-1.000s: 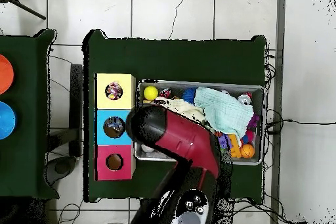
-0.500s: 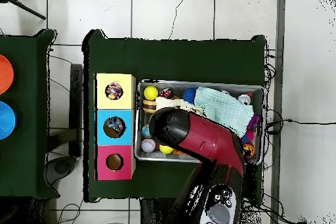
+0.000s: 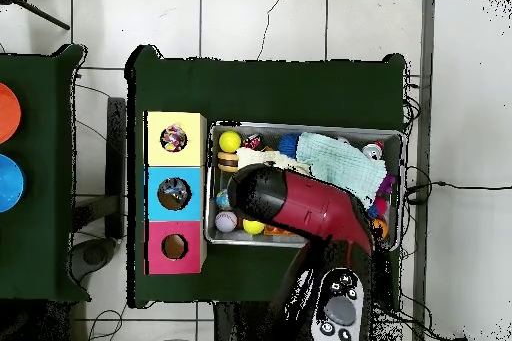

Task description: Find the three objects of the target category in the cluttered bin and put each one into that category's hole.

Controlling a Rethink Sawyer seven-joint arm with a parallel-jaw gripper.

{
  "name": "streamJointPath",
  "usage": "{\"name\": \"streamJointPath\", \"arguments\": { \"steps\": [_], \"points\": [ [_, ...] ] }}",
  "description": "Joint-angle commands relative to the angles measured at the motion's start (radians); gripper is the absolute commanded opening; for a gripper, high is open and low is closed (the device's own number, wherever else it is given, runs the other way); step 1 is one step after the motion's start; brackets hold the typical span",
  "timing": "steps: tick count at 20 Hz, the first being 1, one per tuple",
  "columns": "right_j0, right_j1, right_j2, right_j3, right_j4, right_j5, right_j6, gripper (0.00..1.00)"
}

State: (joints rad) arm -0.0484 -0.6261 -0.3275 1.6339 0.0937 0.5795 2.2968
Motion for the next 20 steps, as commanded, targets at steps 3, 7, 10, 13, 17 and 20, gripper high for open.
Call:
{"name": "streamJointPath", "arguments": {
  "steps": [3, 7, 10, 13, 17, 20],
  "points": [
    [-0.086, 0.084, 0.155, 0.000, -0.138, -0.148, -0.096, 1.00],
    [-0.115, 0.097, 0.174, -0.057, -0.236, -0.126, -0.192, 1.00],
    [-0.163, 0.093, 0.236, -0.050, -0.272, -0.083, -0.231, 1.00],
    [-0.178, 0.080, 0.254, 0.000, -0.263, -0.044, -0.162, 1.00],
    [-0.189, 0.066, 0.257, 0.055, -0.251, -0.005, -0.087, 1.00],
    [-0.186, 0.079, 0.245, 0.055, -0.258, -0.022, -0.063, 1.00]
  ]
}}
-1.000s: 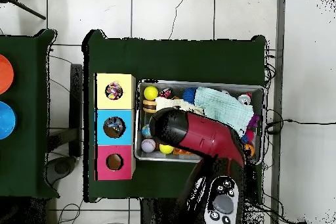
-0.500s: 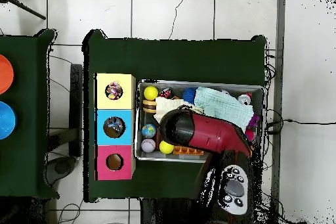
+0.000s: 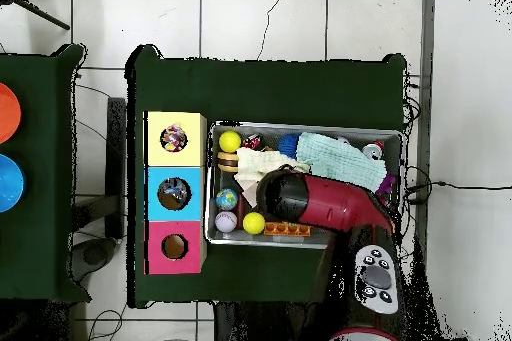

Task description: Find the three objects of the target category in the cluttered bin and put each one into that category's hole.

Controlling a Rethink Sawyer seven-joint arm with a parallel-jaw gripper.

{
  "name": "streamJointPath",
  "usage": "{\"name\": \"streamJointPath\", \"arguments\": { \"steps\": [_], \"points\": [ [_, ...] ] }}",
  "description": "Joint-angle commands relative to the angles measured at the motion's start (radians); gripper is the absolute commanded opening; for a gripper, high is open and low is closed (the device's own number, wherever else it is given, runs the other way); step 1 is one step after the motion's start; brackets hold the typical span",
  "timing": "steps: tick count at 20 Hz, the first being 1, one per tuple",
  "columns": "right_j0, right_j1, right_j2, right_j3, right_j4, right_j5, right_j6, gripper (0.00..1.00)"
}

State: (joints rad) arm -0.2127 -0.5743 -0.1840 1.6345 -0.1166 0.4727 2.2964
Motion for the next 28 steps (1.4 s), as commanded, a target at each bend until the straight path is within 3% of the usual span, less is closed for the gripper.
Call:
{"name": "streamJointPath", "arguments": {
  "steps": [1, 4, 11, 16, 28],
  "points": [
    [-0.023, 0.041, 0.102, 0.037, -0.048, 0.080, -0.060, 1.00],
    [-0.038, 0.066, 0.116, 0.028, -0.045, 0.041, -0.051, 1.00],
    [-0.035, 0.043, 0.130, 0.038, -0.025, 0.042, -0.023, 1.00],
    [-0.011, 0.019, 0.123, -0.020, -0.033, 0.090, -0.035, 1.00],
    [-0.054, -0.036, 0.131, 0.003, -0.030, 0.152, -0.082, 1.00]
  ]
}}
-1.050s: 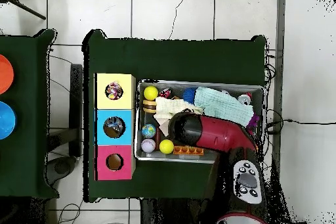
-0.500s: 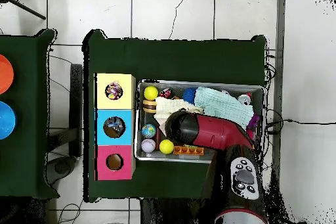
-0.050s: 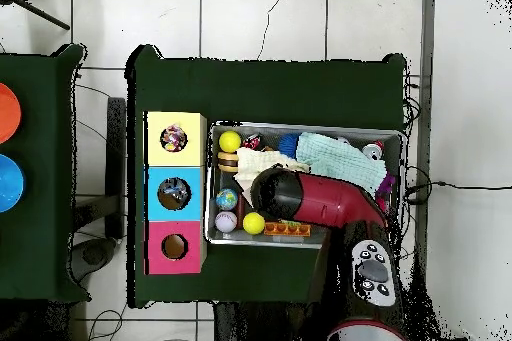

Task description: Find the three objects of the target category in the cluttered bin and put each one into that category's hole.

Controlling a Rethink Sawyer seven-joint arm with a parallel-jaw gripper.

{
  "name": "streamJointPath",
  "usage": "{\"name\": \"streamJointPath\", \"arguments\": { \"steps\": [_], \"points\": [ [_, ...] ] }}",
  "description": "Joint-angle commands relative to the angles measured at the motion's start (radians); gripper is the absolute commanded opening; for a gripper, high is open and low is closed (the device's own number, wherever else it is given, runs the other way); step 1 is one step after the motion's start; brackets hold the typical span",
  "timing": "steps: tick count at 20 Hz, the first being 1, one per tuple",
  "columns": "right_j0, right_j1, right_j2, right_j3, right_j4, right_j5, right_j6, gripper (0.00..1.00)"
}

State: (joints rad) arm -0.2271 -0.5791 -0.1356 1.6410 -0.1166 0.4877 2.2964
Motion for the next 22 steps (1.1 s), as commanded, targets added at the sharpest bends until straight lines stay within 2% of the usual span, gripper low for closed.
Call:
{"name": "streamJointPath", "arguments": {
  "steps": [1, 9, 22],
  "points": [
    [-0.047, -0.034, 0.083, -0.002, -0.034, 0.136, -0.087, 1.00],
    [-0.090, -0.054, 0.099, -0.007, -0.053, 0.150, -0.124, 1.00],
    [-0.138, -0.022, 0.108, -0.019, -0.083, 0.119, -0.134, 1.00]
  ]
}}
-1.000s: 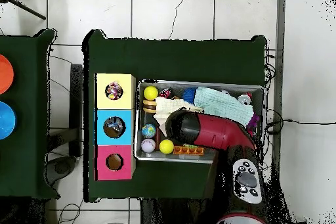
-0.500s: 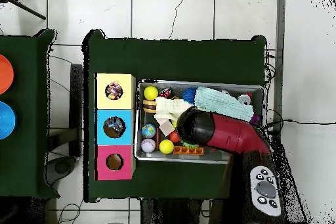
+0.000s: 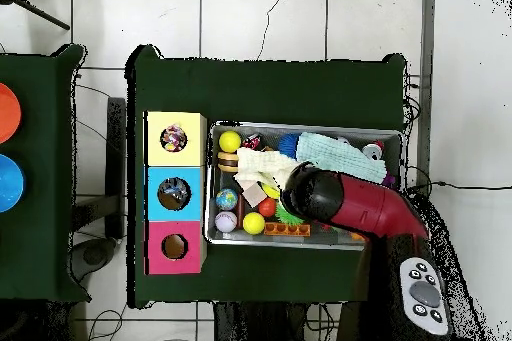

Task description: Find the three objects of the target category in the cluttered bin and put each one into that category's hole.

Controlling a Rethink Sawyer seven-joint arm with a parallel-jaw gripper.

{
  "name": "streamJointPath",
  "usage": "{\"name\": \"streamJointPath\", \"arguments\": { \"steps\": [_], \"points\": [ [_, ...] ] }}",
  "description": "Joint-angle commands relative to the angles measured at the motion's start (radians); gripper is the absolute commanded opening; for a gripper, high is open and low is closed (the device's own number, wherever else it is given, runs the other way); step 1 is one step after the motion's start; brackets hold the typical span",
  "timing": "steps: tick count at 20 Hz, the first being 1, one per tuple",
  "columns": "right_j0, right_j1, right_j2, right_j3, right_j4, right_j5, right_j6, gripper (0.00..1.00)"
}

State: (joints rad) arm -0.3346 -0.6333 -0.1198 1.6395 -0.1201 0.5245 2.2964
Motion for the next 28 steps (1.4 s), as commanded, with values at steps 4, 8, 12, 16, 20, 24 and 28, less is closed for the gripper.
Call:
{"name": "streamJointPath", "arguments": {
  "steps": [4, 8, 12, 16, 20, 24, 28],
  "points": [
    [-0.058, 0.050, 0.099, -0.026, -0.098, 0.065, -0.142, 1.00],
    [-0.112, 0.071, 0.123, -0.049, -0.132, 0.058, -0.186, 1.00],
    [-0.147, 0.071, 0.149, -0.059, -0.155, 0.079, -0.198, 1.00],
    [-0.167, 0.050, 0.170, -0.056, -0.167, 0.114, -0.205, 1.00],
    [-0.183, 0.046, 0.186, -0.065, -0.188, 0.127, -0.210, 1.00],
    [-0.198, 0.075, 0.199, -0.087, -0.218, 0.103, -0.208, 1.00],
    [-0.199, 0.135, 0.210, -0.115, -0.249, 0.039, -0.171, 1.00]
  ]
}}
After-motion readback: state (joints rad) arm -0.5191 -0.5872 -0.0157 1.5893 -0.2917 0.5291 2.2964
